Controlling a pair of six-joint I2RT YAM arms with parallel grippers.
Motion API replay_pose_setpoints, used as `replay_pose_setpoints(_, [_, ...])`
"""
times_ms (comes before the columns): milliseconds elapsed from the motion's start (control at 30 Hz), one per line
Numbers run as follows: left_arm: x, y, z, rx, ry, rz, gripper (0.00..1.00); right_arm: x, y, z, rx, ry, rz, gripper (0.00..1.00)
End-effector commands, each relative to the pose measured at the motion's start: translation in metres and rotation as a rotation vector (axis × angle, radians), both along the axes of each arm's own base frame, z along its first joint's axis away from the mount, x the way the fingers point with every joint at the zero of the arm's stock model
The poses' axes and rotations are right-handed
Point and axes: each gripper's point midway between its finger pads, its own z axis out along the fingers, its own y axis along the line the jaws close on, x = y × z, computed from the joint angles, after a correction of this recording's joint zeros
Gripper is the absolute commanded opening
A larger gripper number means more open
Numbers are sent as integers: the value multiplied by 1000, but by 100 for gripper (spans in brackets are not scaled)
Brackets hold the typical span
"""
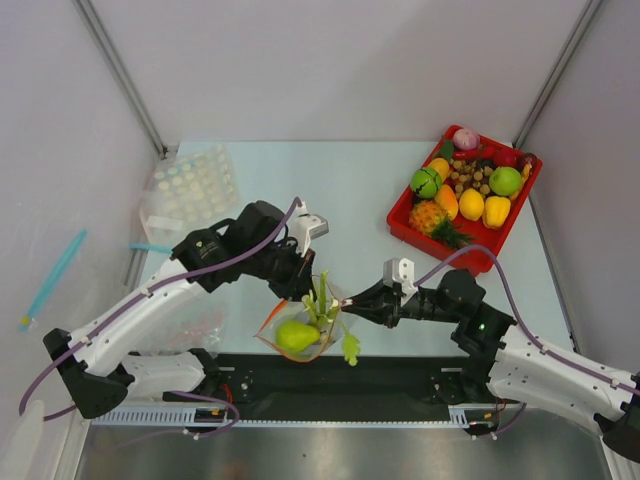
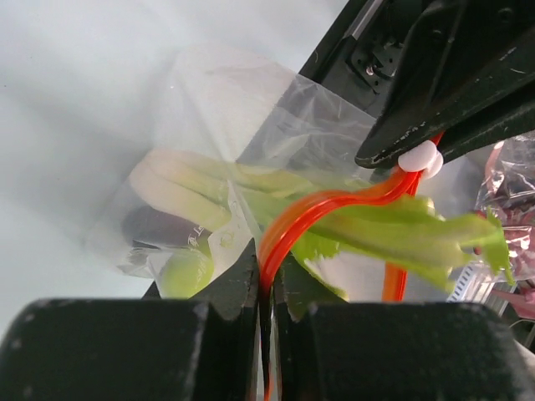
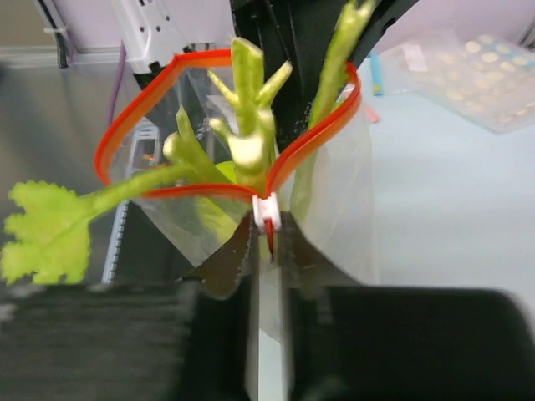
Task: Place the food in the zip-top bag and seal the zipper
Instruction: Adjust the fake fruit in the zipper food storage bag.
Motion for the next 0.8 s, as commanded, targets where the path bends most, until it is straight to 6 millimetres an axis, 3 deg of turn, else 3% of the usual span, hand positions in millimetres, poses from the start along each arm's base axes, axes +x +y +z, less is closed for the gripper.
replay_pose_setpoints(0, [6, -1, 1, 1, -35, -12, 11, 0, 1, 17, 56, -20, -3, 3])
replay_pose_setpoints(100, [12, -3, 4, 2, -54, -9, 14, 4, 2, 17, 63, 20, -19, 0])
replay_pose_setpoints(300, [31, -2, 19, -8, -141, 26, 44, 36, -5, 14, 85, 180, -95, 0])
replay_pose_setpoints(333, [35, 0, 22, -4, -165, 43, 54, 36, -6, 15, 89, 227, -81, 0])
replay_pose_setpoints(433, [44, 2, 39, -22, -239, 74, 68, 52, -10, 11, 84, 282, -112, 0])
replay_pose_setpoints(600, [43, 7, 78, -143, -397, 58, 72, 56, -10, 6, 73, 285, -117, 0])
replay_pose_setpoints(767, [31, 11, 101, -264, -515, 16, 79, 54, -12, 8, 81, 273, -113, 0])
